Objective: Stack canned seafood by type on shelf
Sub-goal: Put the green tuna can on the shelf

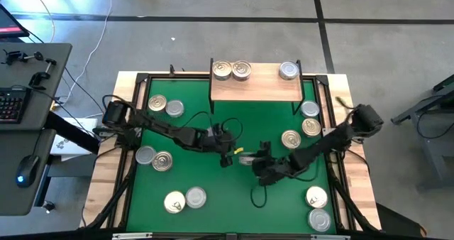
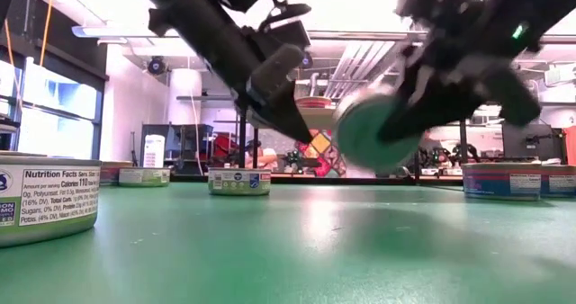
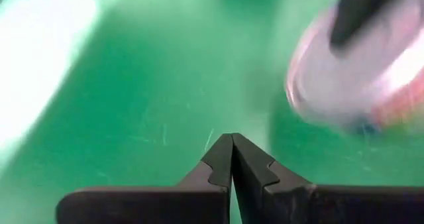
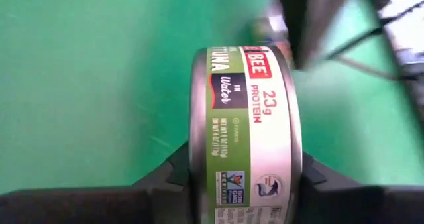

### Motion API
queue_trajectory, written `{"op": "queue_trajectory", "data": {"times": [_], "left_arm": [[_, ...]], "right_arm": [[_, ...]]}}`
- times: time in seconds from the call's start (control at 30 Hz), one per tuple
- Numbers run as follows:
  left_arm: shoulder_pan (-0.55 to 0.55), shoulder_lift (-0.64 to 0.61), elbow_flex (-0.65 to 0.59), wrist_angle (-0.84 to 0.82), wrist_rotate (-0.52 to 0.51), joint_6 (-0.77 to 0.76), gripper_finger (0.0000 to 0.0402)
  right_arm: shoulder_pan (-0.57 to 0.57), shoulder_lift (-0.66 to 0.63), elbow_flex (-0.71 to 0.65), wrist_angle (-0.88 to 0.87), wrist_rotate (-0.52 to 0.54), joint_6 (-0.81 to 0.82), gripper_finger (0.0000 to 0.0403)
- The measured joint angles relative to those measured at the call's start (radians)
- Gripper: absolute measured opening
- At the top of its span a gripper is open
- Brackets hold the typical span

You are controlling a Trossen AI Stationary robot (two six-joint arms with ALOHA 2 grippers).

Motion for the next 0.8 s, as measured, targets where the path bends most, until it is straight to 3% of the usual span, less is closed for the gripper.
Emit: {"op": "queue_trajectory", "data": {"times": [0.17,0.33,0.47,0.57,0.8], "left_arm": [[-0.055,-0.020,0.000,0.019,-0.116,0.002,0.0000],[-0.085,-0.019,0.000,0.032,-0.167,0.002,0.0000],[-0.088,-0.018,0.000,0.032,-0.203,0.003,0.0000],[-0.088,-0.018,0.000,0.031,-0.207,0.009,0.0000],[-0.088,-0.018,0.000,0.032,-0.208,0.010,0.0000]], "right_arm": [[0.006,-0.174,0.096,-0.365,0.171,0.014,0.0119],[-0.142,-0.305,0.220,-0.675,0.183,-0.109,0.0119],[-0.344,-0.350,0.262,-0.705,0.179,-0.301,0.0119],[-0.501,-0.344,0.261,-0.677,0.111,-0.464,0.0119],[-0.742,-0.296,0.260,-0.603,-0.030,-0.594,0.0119]]}}
